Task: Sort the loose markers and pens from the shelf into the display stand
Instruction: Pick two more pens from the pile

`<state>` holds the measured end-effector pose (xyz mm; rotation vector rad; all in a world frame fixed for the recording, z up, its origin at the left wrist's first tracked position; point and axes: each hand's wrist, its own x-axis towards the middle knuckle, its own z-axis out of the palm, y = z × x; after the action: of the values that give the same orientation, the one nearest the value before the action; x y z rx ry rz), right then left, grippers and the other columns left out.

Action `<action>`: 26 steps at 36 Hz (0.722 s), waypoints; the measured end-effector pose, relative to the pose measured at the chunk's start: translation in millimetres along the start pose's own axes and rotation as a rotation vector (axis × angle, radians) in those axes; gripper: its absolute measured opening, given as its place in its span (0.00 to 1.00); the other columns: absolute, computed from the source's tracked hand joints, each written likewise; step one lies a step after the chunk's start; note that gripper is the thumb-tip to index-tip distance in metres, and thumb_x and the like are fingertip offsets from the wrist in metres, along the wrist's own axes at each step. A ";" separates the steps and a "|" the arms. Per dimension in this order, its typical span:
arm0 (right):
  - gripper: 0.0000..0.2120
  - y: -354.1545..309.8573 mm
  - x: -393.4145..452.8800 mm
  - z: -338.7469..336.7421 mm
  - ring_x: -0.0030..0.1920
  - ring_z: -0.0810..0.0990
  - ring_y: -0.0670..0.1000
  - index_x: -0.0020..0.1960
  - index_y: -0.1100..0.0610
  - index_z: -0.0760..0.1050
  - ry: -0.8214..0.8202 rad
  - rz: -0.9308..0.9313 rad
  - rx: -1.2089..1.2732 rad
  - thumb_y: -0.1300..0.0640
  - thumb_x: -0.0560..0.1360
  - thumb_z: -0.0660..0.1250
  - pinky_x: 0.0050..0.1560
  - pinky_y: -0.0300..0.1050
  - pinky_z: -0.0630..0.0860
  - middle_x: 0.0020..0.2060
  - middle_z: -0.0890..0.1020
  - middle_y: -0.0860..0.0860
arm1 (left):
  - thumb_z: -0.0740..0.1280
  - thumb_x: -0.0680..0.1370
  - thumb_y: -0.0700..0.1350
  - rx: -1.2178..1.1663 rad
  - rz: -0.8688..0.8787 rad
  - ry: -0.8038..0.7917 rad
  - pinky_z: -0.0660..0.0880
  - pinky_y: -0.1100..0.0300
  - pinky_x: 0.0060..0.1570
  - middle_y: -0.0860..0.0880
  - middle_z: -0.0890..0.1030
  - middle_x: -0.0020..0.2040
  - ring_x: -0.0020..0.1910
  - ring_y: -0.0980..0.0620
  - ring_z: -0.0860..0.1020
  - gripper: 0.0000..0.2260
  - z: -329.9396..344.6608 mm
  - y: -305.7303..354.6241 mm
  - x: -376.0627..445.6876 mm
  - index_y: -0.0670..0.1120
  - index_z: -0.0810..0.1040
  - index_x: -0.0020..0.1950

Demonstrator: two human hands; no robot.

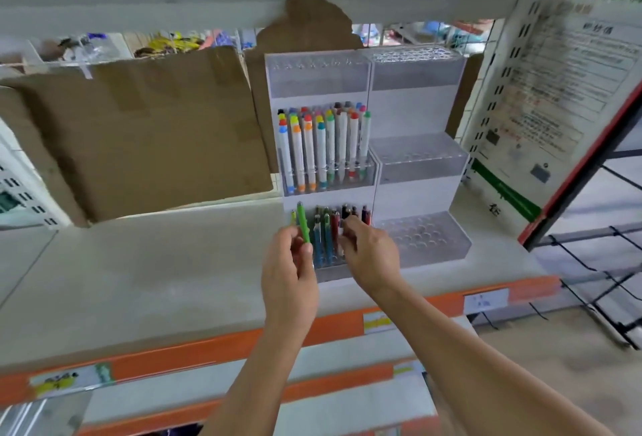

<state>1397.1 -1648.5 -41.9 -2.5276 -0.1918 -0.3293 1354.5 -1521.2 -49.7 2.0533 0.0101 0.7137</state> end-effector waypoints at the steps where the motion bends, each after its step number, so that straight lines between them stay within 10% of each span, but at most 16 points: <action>1: 0.07 0.3 -0.7 1.5 0.37 0.76 0.59 0.43 0.53 0.64 0.003 0.008 -0.014 0.57 0.79 0.60 0.31 0.45 0.63 0.36 0.80 0.54 | 0.62 0.79 0.38 -0.002 0.000 -0.002 0.73 0.55 0.45 0.46 0.78 0.45 0.44 0.46 0.77 0.05 -0.2 -1.2 0.0 0.40 0.74 0.54; 11: 0.08 -2.5 -0.6 6.5 0.44 0.77 0.56 0.49 0.55 0.73 0.054 0.078 -0.139 0.52 0.79 0.60 0.35 0.45 0.64 0.48 0.77 0.49 | 0.63 0.79 0.39 -0.017 -0.025 -0.009 0.74 0.57 0.47 0.46 0.79 0.47 0.46 0.47 0.77 0.06 4.0 -1.4 2.4 0.40 0.75 0.55; 26: 0.08 -25.8 3.7 -35.0 0.30 0.71 0.45 0.38 0.60 0.76 0.311 -0.093 0.547 0.63 0.76 0.66 0.32 0.40 0.69 0.30 0.76 0.52 | 0.60 0.76 0.41 -0.122 0.112 -0.038 0.72 0.55 0.43 0.51 0.76 0.43 0.43 0.48 0.74 0.05 15.1 19.1 11.1 0.48 0.74 0.49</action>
<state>1388.5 -1646.7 0.8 -1.9056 -0.2396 -0.6093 1366.1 -1540.6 -35.4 1.9611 -0.1677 0.7266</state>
